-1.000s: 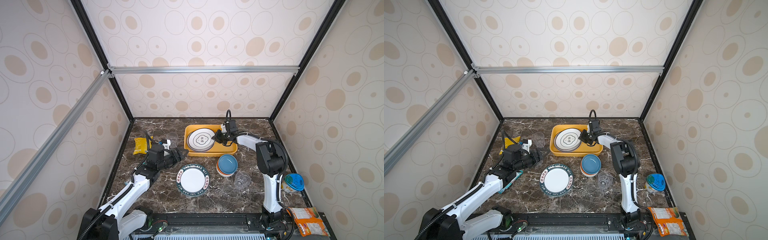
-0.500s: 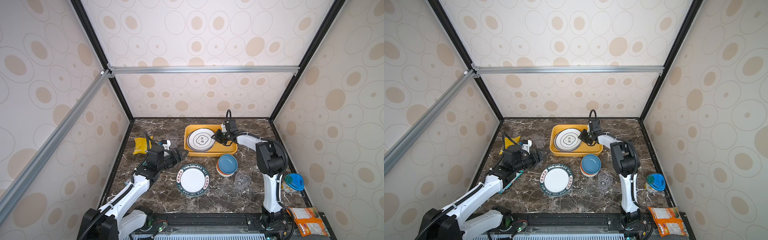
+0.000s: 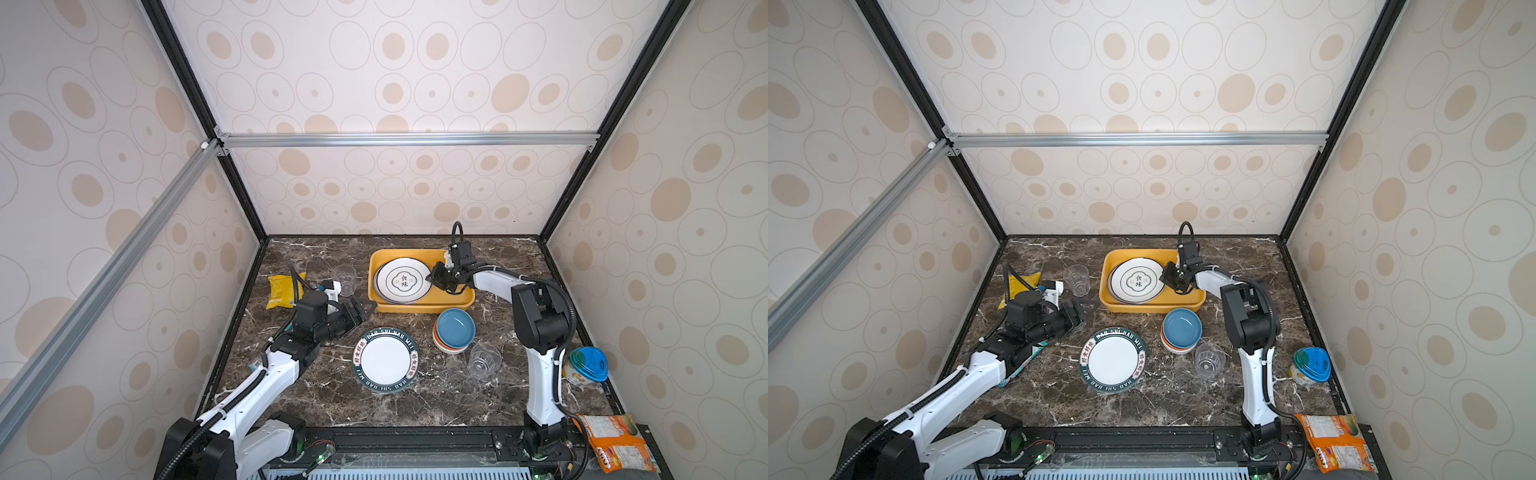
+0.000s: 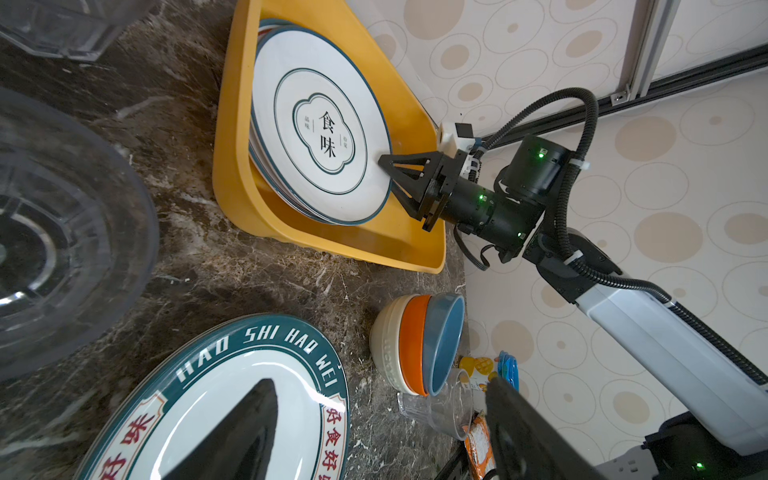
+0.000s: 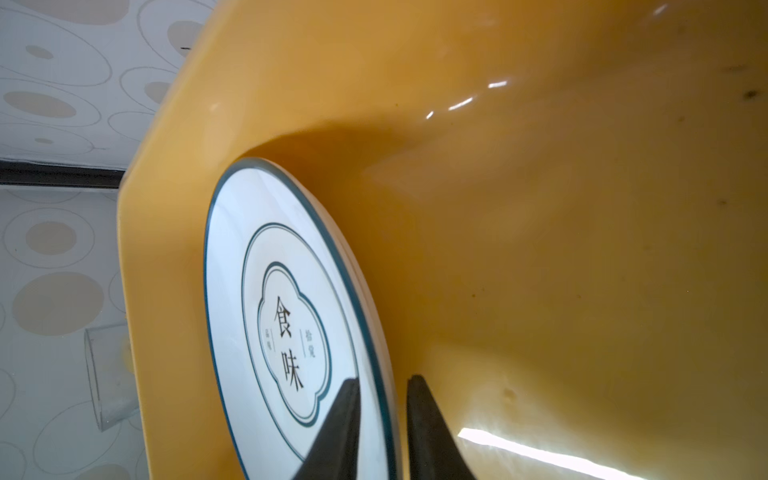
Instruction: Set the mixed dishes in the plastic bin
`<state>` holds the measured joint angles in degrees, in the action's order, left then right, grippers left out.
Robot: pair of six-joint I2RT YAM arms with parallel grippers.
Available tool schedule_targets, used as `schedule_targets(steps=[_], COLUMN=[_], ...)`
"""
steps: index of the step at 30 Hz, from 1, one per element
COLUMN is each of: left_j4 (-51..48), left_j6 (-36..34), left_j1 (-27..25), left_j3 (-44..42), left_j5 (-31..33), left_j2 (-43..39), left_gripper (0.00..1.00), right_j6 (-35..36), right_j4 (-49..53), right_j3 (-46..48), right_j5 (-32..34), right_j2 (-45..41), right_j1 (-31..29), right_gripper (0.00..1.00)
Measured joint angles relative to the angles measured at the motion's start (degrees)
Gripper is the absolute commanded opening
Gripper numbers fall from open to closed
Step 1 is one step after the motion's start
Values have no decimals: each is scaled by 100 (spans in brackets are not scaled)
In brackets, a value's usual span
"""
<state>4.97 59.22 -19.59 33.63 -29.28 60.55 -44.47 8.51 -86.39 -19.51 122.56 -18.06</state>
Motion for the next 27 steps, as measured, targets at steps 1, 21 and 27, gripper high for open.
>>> schedule_targets(steps=[1, 21, 27], left_j4=[15, -129, -433], left_j6=[2, -55, -199], left_j1=[0, 11, 11], left_j3=[-2, -61, -61], left_j5=[-2, 28, 127], left_j2=[0, -35, -195], left_gripper=[79, 78, 78], right_j6=[17, 205, 348], right_j4=[11, 302, 437], right_j3=[0, 186, 398], right_j5=[11, 63, 39], right_j2=[-11, -461, -1071], right_j1=[0, 4, 2], right_gripper=[24, 26, 34])
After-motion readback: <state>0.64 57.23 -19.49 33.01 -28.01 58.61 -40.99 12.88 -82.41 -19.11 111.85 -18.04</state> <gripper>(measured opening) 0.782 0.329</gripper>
